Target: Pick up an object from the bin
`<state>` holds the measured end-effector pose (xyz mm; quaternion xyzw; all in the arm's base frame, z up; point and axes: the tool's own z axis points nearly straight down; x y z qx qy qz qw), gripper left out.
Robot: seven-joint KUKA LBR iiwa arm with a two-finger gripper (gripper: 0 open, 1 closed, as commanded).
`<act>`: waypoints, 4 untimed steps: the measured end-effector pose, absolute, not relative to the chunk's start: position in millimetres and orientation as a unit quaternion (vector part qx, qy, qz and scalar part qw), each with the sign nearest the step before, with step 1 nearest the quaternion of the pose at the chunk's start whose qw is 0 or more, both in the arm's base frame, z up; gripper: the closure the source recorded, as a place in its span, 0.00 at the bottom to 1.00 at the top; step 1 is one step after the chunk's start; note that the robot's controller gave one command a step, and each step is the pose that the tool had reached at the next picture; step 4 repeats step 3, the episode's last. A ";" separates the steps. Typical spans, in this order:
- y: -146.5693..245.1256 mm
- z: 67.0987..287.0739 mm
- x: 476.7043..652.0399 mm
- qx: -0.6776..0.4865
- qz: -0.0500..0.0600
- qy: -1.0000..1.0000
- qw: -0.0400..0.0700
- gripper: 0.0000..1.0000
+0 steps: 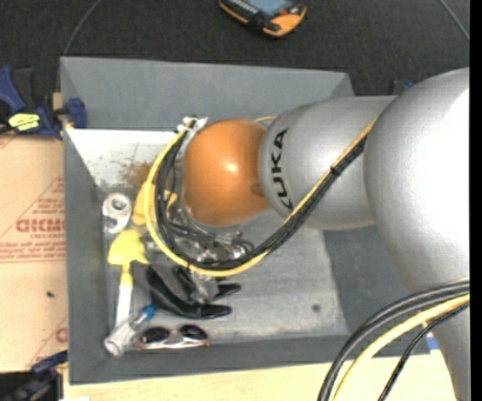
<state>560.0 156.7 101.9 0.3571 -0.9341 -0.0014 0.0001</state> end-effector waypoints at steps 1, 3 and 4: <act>113.8 80.4 569.5 0.144 -0.001 -0.990 -0.003 0.00; 163.2 72.0 521.5 0.271 -0.002 -0.963 -0.002 1.00; 163.2 72.0 521.5 0.271 -0.002 -0.963 -0.002 1.00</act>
Offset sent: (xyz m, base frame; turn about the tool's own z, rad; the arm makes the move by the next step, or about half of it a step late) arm -0.0405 0.0063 -0.0319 0.1815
